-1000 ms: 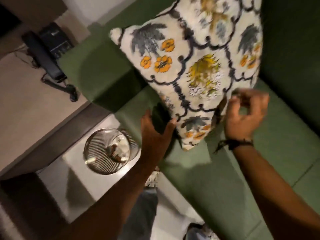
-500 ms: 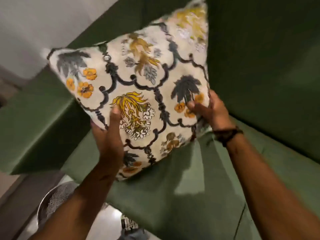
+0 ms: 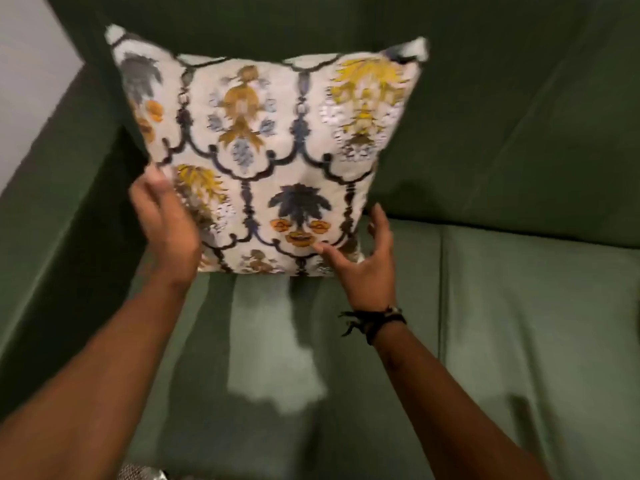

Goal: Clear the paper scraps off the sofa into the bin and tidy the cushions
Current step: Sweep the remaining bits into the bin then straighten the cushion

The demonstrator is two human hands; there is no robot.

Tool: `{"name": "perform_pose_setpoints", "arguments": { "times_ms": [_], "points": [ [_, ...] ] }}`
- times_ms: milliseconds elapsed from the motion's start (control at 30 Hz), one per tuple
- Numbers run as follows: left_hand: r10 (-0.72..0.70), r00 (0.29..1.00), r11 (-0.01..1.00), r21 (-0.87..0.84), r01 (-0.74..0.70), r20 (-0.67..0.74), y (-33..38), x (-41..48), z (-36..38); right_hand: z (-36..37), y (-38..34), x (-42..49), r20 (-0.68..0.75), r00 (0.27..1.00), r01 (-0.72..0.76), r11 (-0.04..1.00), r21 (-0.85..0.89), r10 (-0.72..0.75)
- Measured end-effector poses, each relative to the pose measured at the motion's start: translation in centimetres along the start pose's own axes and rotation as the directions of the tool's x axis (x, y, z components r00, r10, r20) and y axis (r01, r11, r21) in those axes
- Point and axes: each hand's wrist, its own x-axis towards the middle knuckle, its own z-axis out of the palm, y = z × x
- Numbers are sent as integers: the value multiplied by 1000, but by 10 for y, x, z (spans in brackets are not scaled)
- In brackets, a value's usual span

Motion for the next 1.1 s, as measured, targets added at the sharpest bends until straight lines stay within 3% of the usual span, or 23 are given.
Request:
{"name": "perform_pose_setpoints", "arguments": {
  "times_ms": [67, 100, 167, 233, 367, 467, 533, 600, 667, 733, 767, 833, 900, 1000, 1100],
  "points": [
    [16, 990, 996, 91, -3, -138, 3, -59, 2, -34, 4, -23, -58, 998, -3, 997, -83, -2],
    [11, 992, 992, 127, 6, -129, 3, -95, 5, -54, 7, -35, -103, 995, -21, 995, -93, 11],
    [-19, 997, 987, 160, 7, 69, 15, -188, 26, -115, 22, -61, -257, 965, -81, 990, -115, 49],
    [10, 933, 995, 91, -46, 361, 37, -278, 54, -187, 38, -85, -470, 879, -164, 976, -146, 77],
    [104, 592, 995, -84, -62, 799, 85, -394, 159, -347, 68, -121, -838, 536, -386, 913, -133, 105],
    [131, 301, 991, -125, -40, 945, 123, -468, 259, -449, 93, -144, -954, 231, -496, 867, 55, 192],
    [161, 181, 986, -168, 20, 970, 144, -509, 323, -491, 105, -149, -943, 106, -476, 848, 231, 316],
    [137, 92, 989, -142, 49, 986, 162, -549, 393, -523, 116, -145, -914, 103, -427, 848, 315, 392],
    [33, -23, 999, -33, 28, 999, 171, -574, 453, -547, 124, -131, -924, 171, -341, 901, 269, 341],
    [-99, -180, 995, 103, 14, 979, 172, -592, 487, -562, 127, -118, -937, 217, -275, 938, 210, 274],
    [-137, -219, 990, 143, 10, 966, 168, -600, 494, -568, 126, -113, -936, 237, -255, 946, 201, 262],
    [-145, -149, 989, 149, 16, 978, 163, -605, 488, -574, 117, -108, -899, 276, -225, 932, 285, 341],
    [-110, 27, 991, 107, 80, 994, 164, -597, 463, -579, 103, -108, -855, 358, -215, 925, 314, 374],
    [32, 338, 968, -114, 226, 941, 163, -549, 415, -595, 80, -86, -774, 592, -94, 973, 212, 226],
    [-103, 633, 905, -192, 380, 768, 154, -499, 365, -606, 59, -32, -527, 846, -42, 995, 93, 85]
  ]
}}
